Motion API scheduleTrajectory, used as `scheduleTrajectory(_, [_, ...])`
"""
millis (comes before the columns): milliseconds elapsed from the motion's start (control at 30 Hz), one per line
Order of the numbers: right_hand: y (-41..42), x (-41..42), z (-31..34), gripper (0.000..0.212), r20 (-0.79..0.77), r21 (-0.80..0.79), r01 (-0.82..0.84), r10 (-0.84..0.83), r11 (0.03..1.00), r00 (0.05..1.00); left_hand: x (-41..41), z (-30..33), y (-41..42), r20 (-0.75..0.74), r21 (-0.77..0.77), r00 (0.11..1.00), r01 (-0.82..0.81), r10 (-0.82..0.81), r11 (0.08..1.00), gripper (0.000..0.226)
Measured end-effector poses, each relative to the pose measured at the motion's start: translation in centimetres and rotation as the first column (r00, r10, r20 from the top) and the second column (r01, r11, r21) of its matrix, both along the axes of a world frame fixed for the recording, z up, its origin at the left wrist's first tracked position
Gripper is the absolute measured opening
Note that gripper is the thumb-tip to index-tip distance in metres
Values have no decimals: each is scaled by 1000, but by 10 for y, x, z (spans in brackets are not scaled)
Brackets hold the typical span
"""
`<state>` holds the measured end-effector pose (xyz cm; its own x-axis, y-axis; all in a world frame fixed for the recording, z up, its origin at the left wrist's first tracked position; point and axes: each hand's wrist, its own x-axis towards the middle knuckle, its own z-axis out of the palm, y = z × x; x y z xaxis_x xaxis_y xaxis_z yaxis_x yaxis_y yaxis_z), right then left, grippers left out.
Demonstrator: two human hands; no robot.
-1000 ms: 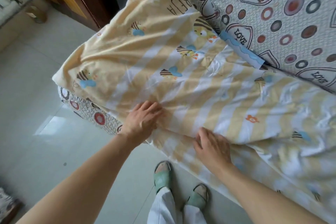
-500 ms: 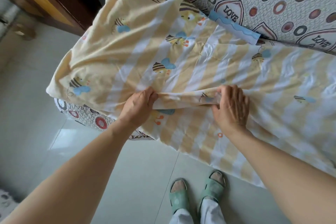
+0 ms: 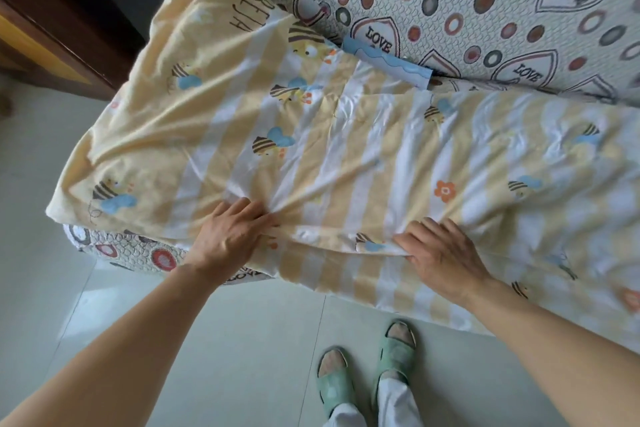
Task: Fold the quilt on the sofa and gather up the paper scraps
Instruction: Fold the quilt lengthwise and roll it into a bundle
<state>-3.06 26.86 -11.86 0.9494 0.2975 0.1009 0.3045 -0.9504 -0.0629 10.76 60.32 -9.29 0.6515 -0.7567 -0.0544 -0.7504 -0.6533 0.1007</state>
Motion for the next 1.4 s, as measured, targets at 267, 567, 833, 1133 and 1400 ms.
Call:
scheduleTrajectory(267, [23, -38, -19, 41, -91, -67, -118, 111, 991, 990, -20, 7, 18, -5, 73, 995, 97, -97, 993, 33])
scheduleTrajectory(567, [33, -52, -9, 35, -53, 122, 220, -215, 968, 975, -95, -19, -101, -214, -105, 970, 93, -114, 990, 55])
scheduleTrajectory(833, [-62, -108, -21, 55, -70, 103, 706, -703, 700, 708, -127, -39, -188, -120, -62, 983, 130, -137, 990, 77])
scheduleTrajectory(1133, [-129, -89, -28, 23, -107, -27, 718, -716, 695, 689, -114, -40, -221, -320, -175, 930, -243, 179, 954, 25])
scheduleTrajectory(1400, [-170, -145, 0, 23, -108, 165, 539, -528, 826, 842, -129, -44, -215, -140, 136, 990, 14, 5, 991, 66])
